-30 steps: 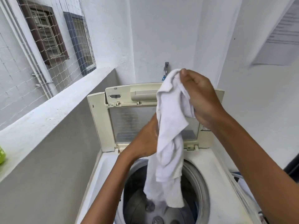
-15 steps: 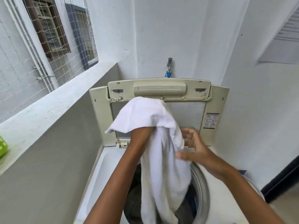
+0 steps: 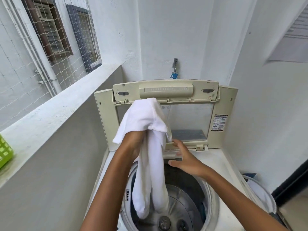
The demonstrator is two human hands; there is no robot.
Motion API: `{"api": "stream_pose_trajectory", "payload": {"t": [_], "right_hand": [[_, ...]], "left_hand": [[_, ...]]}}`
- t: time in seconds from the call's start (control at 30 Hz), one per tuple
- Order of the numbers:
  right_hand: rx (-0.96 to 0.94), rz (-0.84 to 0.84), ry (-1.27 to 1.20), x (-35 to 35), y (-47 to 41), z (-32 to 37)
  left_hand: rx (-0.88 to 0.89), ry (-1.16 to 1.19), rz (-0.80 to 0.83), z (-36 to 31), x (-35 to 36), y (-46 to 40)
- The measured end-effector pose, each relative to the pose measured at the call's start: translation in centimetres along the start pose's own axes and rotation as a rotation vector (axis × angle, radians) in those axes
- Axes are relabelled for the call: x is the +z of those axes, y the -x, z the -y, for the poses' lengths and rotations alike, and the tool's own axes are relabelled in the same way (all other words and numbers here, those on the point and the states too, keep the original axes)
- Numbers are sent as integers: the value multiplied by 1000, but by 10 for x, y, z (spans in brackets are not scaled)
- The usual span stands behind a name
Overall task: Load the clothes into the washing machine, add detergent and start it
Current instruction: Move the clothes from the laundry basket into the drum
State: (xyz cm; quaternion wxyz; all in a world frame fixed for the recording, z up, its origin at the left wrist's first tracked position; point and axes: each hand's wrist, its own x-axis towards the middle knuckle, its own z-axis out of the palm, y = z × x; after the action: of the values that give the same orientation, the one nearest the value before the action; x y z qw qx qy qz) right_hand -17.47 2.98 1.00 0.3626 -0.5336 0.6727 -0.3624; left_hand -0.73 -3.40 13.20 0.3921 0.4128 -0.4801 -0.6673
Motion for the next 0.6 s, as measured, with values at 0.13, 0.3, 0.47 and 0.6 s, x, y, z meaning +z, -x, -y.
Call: {"api": "stream_pose_trajectory", "payload": {"t": [0.13,0.3,0.47,0.6], "right_hand": [[-33,65,139,15,-15,4],[13,118,299,5,-24,-10],[41,-57,231,-70,-5,-1],[15,-240,107,-122,24,20]], "left_hand": [[84,44,221,-3,-5,-4],[118,0,349,-1,-26,-6],[121,-481,215,3,-73,-6],[-275,-896,261,0,-88,-4]]}}
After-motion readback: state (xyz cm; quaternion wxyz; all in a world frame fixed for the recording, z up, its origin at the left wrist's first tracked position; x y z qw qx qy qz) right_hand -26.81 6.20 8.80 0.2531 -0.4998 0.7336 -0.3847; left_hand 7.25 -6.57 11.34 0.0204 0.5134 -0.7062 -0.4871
